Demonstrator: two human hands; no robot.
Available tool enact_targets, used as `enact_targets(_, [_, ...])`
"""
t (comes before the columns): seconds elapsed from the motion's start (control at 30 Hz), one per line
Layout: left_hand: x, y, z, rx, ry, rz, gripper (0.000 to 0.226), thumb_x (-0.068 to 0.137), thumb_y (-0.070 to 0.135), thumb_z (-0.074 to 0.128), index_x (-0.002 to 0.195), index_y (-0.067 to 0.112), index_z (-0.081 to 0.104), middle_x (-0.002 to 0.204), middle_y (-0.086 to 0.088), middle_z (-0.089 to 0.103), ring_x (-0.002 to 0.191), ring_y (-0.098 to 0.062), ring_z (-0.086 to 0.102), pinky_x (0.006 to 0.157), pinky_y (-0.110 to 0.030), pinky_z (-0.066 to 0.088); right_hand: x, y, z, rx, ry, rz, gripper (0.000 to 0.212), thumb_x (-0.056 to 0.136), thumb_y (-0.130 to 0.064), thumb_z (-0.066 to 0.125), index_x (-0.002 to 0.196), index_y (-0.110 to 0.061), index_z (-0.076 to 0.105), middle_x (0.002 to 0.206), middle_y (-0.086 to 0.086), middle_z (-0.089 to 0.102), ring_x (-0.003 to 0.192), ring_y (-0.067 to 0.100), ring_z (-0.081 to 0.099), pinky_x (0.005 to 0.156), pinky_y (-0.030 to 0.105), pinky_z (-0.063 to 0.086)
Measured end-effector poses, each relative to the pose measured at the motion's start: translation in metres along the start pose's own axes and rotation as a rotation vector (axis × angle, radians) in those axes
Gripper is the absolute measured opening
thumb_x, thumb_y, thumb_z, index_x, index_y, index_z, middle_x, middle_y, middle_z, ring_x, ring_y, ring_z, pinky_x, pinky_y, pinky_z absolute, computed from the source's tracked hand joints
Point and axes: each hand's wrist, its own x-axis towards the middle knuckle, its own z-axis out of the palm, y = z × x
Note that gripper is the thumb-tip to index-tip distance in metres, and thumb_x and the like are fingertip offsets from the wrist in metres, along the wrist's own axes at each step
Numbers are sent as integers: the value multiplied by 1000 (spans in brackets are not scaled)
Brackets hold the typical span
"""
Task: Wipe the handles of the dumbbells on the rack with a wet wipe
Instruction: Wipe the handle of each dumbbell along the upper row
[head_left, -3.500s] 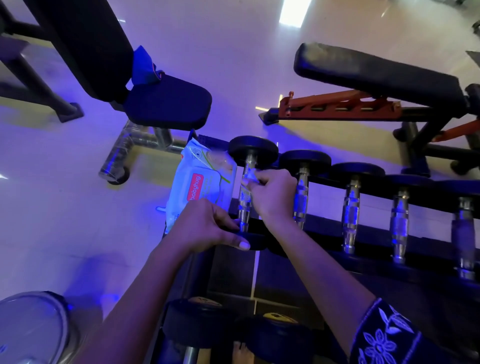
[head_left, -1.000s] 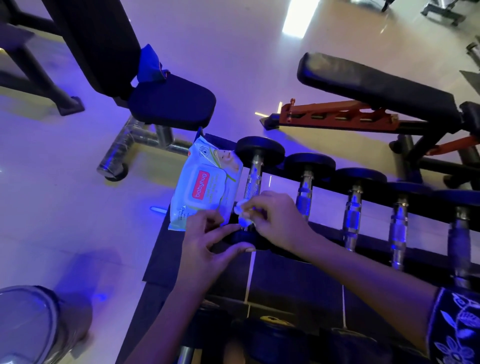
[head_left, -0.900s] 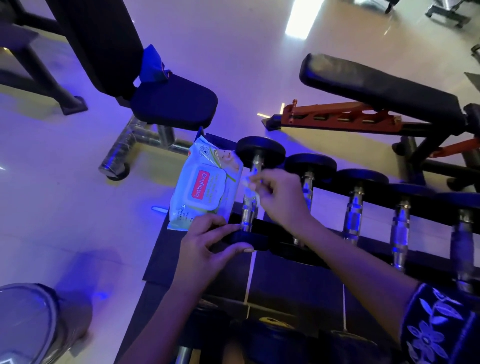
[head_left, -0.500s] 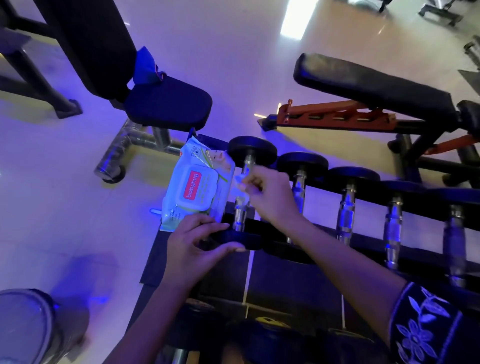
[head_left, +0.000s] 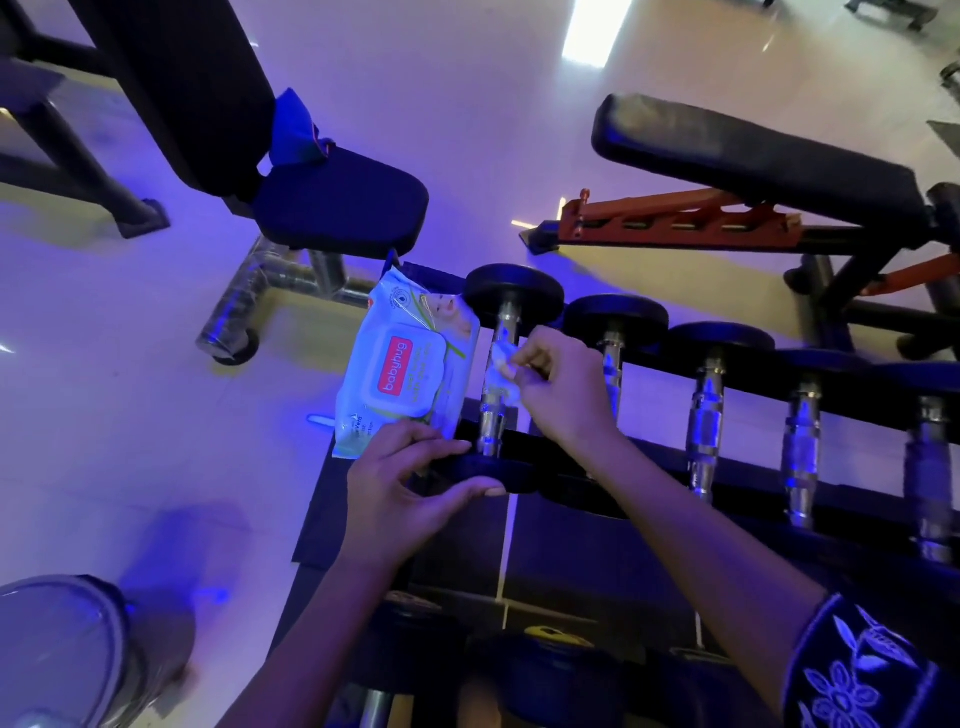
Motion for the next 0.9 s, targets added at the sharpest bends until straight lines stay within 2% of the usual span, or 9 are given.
enact_targets(0.17, [-2,-4,1,24,3,8,51,61,64,78,86,20,80,84,7,62,79,-8,61,69,-20,50,-38,0,2,-97,-290,44,14,77,-11,73,69,-16,62,68,-5,67,64,11,61,62,31,52])
enact_targets(0.2, [-1,-5,1,29,0,10,51,61,64,78,86,20,80,84,7,62,79,-8,61,69,-21,50,-41,2,2,-102,-277,50,14,77,-13,73,70,-18,62,68,-7,66,67,11,62,62,32,52])
enact_targets(0.33, [3,-3,1,31,0,7,50,63,66,77,84,21,80,80,8,61,74,-8,61,67,-19,49,-16,2,-1,-51,-5,81,16,80,-9,70,72,-19,60,62,-13,59,63,5,56,60,24,42])
enact_targets(0.4, [6,-1,2,47,18,-6,45,66,64,76,77,21,79,72,10,59,68,-7,59,61,-20,48,-19,-1,-1,-28,-54,70,16,80,-8,70,72,-19,60,65,-9,63,66,11,61,60,27,47])
enact_targets(0.5, [16,3,6,104,48,-47,37,72,57,72,60,22,73,58,12,51,56,-5,52,49,-28,44,-42,2,3,-132,-250,54,15,78,-14,71,72,-24,61,72,-6,67,72,16,63,63,34,52])
enact_targets(0.53, [19,3,8,123,55,-56,37,73,55,71,55,23,69,56,12,48,53,-5,50,46,-27,42,-44,5,3,-143,-250,63,16,78,-15,72,71,-25,60,71,-7,67,72,16,62,63,35,53])
enact_targets(0.67, [25,3,10,150,49,-73,40,75,52,65,46,25,58,51,12,44,49,-6,47,45,-22,35,-22,10,-2,-11,-62,177,20,78,-9,71,68,-20,57,66,-5,66,66,13,62,63,30,50])
enact_targets(0.83, [25,0,13,154,57,-83,34,73,40,66,46,24,53,52,10,43,48,-8,45,44,-23,36,-46,2,0,-48,-263,86,20,78,-14,74,69,-25,60,69,-8,66,69,11,62,65,31,51])
enact_targets(0.9, [24,0,16,152,74,-96,33,72,37,64,46,21,51,51,9,43,48,-11,46,43,-26,37,-43,0,2,-66,-220,92,16,78,-18,73,71,-24,60,67,-10,64,66,9,60,62,29,50])
